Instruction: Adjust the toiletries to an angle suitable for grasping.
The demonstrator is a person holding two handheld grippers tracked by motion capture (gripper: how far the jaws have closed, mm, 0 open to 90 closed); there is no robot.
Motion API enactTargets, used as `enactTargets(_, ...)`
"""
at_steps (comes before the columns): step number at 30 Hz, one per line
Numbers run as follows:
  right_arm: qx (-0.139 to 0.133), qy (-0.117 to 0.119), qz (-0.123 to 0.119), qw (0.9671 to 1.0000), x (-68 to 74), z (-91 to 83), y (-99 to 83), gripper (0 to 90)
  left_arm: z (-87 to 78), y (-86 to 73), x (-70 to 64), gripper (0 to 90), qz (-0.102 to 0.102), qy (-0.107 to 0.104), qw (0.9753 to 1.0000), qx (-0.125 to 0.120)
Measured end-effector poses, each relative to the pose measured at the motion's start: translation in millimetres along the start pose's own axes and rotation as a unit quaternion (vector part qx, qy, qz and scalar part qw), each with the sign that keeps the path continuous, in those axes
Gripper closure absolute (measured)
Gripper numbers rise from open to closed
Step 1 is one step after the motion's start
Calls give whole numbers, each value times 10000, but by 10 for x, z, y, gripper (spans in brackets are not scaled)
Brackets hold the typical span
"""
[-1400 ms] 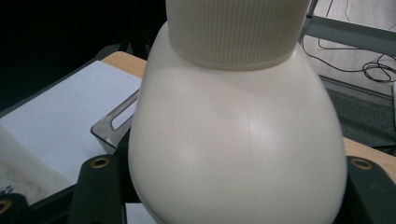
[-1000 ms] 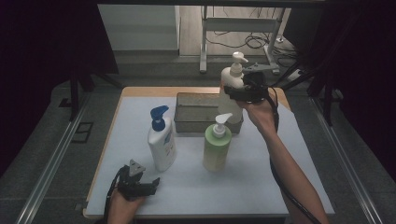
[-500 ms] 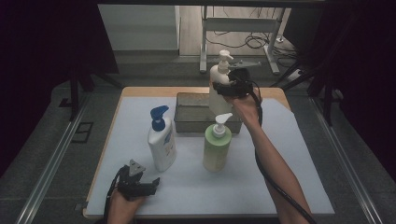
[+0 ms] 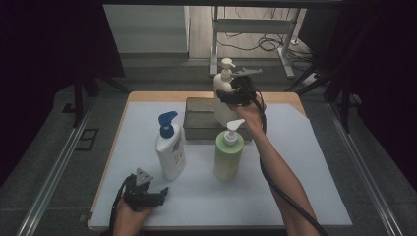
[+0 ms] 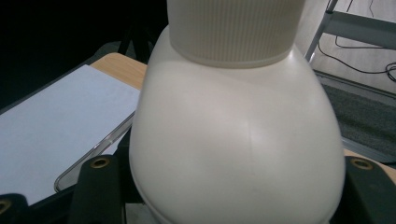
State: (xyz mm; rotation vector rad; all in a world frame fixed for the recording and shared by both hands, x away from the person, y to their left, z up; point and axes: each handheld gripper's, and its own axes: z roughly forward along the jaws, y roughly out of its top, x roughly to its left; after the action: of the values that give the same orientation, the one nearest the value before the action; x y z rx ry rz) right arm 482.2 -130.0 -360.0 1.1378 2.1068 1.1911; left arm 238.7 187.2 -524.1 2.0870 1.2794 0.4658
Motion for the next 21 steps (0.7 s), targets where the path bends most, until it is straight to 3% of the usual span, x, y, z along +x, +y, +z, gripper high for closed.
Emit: enactTargets(21, 201, 119, 33, 9997, 64, 234, -268, 371, 0, 0, 0, 108, 3, 1, 10000, 1)
